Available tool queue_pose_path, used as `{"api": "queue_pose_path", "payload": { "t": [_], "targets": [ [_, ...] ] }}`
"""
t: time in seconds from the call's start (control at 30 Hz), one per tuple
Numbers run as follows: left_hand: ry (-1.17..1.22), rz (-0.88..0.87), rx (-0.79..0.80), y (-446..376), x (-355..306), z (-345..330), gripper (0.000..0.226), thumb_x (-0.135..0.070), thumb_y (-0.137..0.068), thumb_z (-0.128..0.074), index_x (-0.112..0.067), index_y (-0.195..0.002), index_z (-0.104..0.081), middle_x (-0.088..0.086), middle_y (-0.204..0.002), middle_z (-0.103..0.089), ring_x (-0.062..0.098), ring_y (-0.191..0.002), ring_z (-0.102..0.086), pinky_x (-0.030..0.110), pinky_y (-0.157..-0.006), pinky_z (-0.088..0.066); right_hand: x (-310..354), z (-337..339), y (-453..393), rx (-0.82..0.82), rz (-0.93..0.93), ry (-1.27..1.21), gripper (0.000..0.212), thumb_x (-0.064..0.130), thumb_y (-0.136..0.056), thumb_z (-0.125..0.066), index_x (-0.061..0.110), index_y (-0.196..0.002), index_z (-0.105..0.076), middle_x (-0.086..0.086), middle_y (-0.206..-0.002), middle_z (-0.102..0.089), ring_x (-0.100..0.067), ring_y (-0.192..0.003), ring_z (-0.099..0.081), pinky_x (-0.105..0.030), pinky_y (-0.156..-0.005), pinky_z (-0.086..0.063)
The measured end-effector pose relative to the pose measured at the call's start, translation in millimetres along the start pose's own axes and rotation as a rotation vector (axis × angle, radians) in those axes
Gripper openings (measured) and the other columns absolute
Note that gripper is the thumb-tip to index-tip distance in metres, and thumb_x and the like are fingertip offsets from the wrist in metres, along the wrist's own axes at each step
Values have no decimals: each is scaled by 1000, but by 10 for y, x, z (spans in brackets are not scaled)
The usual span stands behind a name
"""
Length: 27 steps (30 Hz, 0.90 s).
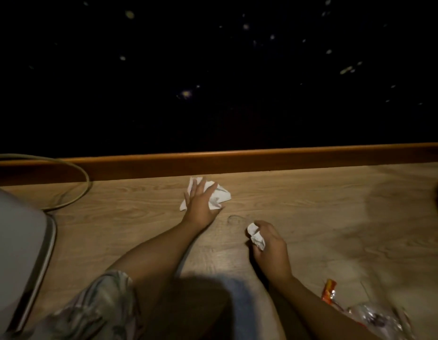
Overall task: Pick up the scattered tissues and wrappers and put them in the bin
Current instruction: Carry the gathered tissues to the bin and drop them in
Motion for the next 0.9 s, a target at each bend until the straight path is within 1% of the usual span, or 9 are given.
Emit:
{"api": "queue_pose_path", "payload": {
  "t": [0.1,0.17,0.23,0.3,0.37,0.5,0.63,0.77,0.9],
  "targets": [
    [58,-65,-1,140,-140,-146,50,-26,-80,-74,-19,-128,-60,8,-139,-47,30,-135,-33,28,-108,-25,60,187,-139,55,-73,-49,30,7,-81,-69,32,-89,-55,14,-85,-62,0,-79,-60,-4,-66,-40],
    [89,-96,-41,252,-219,-158,28,-12,-78,-73,-17,-106,-70,5,-114,-55,26,-117,-46,17,-86,-27,115,367,-251,97,-63,-50,33,17,-84,-71,37,-105,-55,19,-98,-62,6,-84,-57,-1,-70,-40],
    [95,-105,-18,322,-348,-140,20,-10,-77,-73,-20,-94,-70,-1,-102,-57,23,-105,-51,22,-81,-34,188,636,-400,99,8,34,36,29,-83,-73,28,-116,-60,12,-107,-63,-1,-93,-57,-10,-80,-46],
    [184,-90,38,329,-587,-72,26,-9,-77,-74,-24,-97,-66,-3,-104,-60,20,-98,-57,27,-81,-50,312,959,-529,78,162,193,37,52,-80,-67,19,-98,-66,2,-97,-66,-11,-84,-60,-26,-73,-53],
    [209,-195,32,254,-973,71,36,-10,-77,-76,-27,-107,-64,-5,-109,-61,15,-98,-59,14,-75,-51,422,1301,-614,61,326,345,51,65,-79,-54,15,-81,-65,-3,-82,-62,-16,-72,-57,-32,-61,-51],
    [-9,-444,-63,-11,-1992,299,39,-6,-76,-76,-12,-114,-68,2,-108,-48,21,-101,-52,23,-81,-39,667,2164,-732,-112,553,464,51,55,-92,-45,11,-71,-62,-6,-71,-56,-22,-62,-55,-31,-52,-42],
    [-48,-470,-73,-168,-2897,331,33,-1,-73,-75,-7,-105,-71,10,-117,-63,26,-107,-60,33,-88,-51,663,2915,-786,-167,574,660,37,37,-97,-46,13,-74,-62,-4,-72,-56,-22,-60,-55,-31,-49,-38],
    [125,-392,60,-53,-3615,200,17,-5,-70,-81,-7,-82,-69,10,-76,-69,24,-71,-68,37,-55,-55,475,3554,-615,-198,538,707,37,40,-96,-47,11,-78,-62,0,-72,-52,-17,-60,-50,-30,-50,-36],
    [265,-365,277,217,-4218,-191,43,-43,-63,-86,-11,-85,-68,5,-76,-70,17,-68,-68,21,-50,-53,5,4196,-337,-367,398,595,46,58,-87,-50,17,-66,-55,5,-66,-47,-15,-59,-50,-27,-54,-33]
  ]
}}
Point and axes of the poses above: each hand's wrist, its own y-axis away from the middle knuckle, its own z-axis out of the back of the hand, x = y × z, the point moved 6 cm from there along -y, towards the middle knuckle
